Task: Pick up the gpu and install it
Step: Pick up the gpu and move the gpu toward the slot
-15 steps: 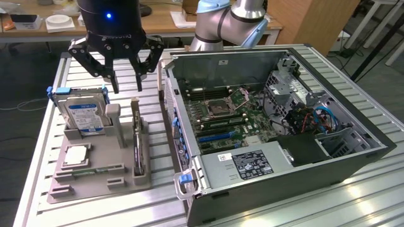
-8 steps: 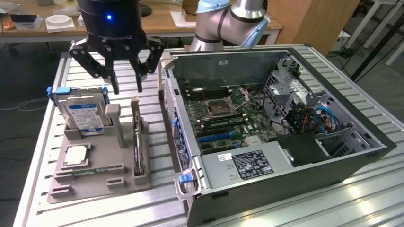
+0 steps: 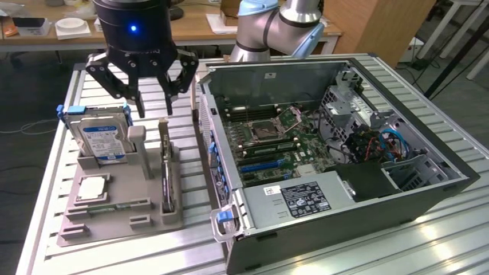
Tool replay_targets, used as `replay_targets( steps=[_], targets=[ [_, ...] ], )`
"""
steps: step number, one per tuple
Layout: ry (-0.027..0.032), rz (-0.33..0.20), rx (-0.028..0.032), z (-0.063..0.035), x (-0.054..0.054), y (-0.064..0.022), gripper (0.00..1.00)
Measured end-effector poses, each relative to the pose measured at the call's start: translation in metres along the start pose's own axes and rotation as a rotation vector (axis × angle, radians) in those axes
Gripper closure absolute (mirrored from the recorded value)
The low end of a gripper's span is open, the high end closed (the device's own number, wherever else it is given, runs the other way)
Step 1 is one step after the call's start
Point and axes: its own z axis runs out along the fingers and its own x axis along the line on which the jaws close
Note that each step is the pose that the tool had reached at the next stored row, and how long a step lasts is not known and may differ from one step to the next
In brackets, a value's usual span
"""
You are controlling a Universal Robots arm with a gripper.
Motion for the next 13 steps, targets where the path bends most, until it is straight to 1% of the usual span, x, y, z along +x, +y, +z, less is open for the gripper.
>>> replay_targets(
  steps=[13],
  targets=[
    [0.0,0.0,0.0,0.012,0.0,-0.0005,0.53]
  ],
)
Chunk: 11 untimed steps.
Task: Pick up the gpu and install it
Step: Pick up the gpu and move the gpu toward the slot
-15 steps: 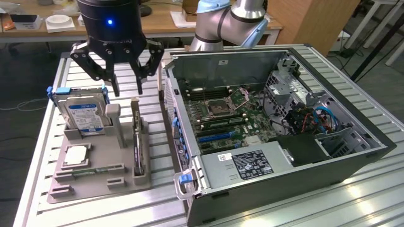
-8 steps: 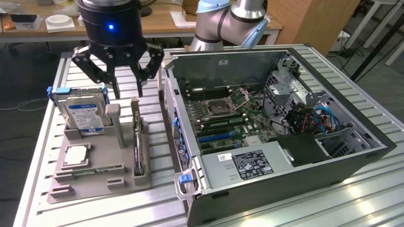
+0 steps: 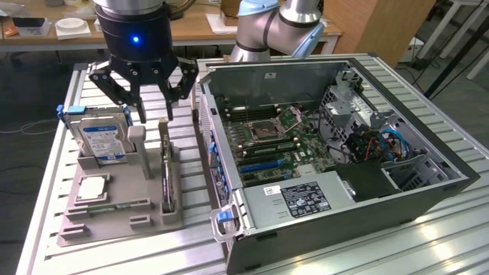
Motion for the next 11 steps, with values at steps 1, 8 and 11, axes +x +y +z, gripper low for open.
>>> replay_targets(
  steps=[1,8,11],
  targets=[
    [0.0,0.0,0.0,0.0012,0.0,-0.0001,0.53],
    [0.0,0.0,0.0001,0.0113,0.0,-0.0005,0.53],
    [-0.0001,0.0,0.0001,0.0155,0.0,-0.0007,0.53]
  ],
)
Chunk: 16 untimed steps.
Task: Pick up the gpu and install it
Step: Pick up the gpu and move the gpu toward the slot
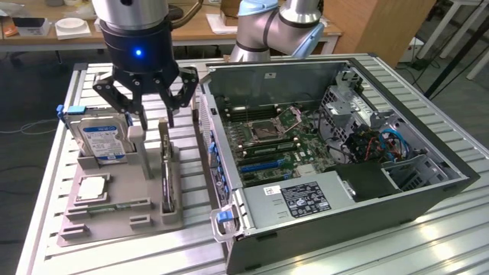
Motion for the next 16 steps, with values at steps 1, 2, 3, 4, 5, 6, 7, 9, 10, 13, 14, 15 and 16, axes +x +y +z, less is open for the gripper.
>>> replay_targets(
  steps=[1,2,3,4,5,6,7,9,10,13,14,15,16],
  targets=[
    [0.0,0.0,0.0,0.0014,0.0,-0.0001,0.53],
    [0.0,0.0,0.0,0.0028,0.0,-0.0001,0.53],
    [0.0001,0.0,0.0,0.0042,0.0,-0.0002,0.53],
    [0.0,0.0,0.0,0.0055,0.0,-0.0002,0.53],
    [0.0001,0.0,0.0001,0.0068,0.0,-0.0003,0.53],
    [0.0,0.0,0.0,0.0081,0.0,-0.0003,0.53],
    [-0.0001,0.0,0.0001,0.0092,0.0,-0.0004,0.53],
    [0.0,0.0,0.0001,0.011,0.0,-0.0005,0.53],
    [0.0,0.0,0.0001,0.0117,0.0,-0.0005,0.53],
    [0.0,0.0,0.0,0.0135,0.0,-0.0006,0.53],
    [0.0,0.0,0.0,0.0141,0.0,-0.0006,0.53],
    [0.0,0.0,0.0,0.015,0.0,-0.0007,0.53],
    [0.0,0.0,0.0,0.0157,0.0,-0.0007,0.53]
  ],
)
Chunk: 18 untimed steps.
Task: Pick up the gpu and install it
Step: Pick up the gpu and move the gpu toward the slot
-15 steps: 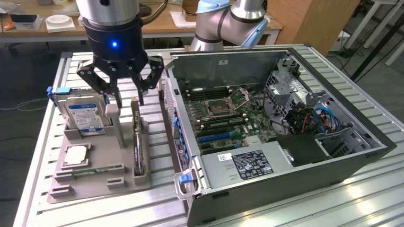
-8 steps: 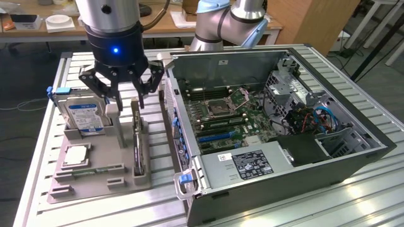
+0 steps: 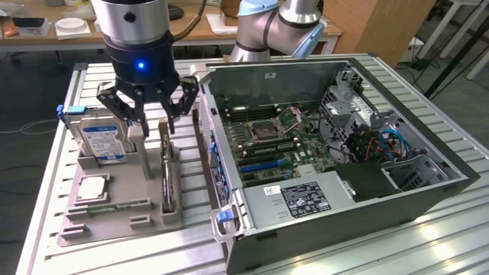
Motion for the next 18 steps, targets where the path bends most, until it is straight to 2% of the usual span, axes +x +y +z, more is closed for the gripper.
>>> replay_targets(
  steps=[4,18],
  targets=[
    [0.0002,0.0,0.0001,0.0023,0.0,-0.0011,0.53],
    [0.0001,0.0,0.0001,0.0107,0.0,-0.013,0.53]
  ],
)
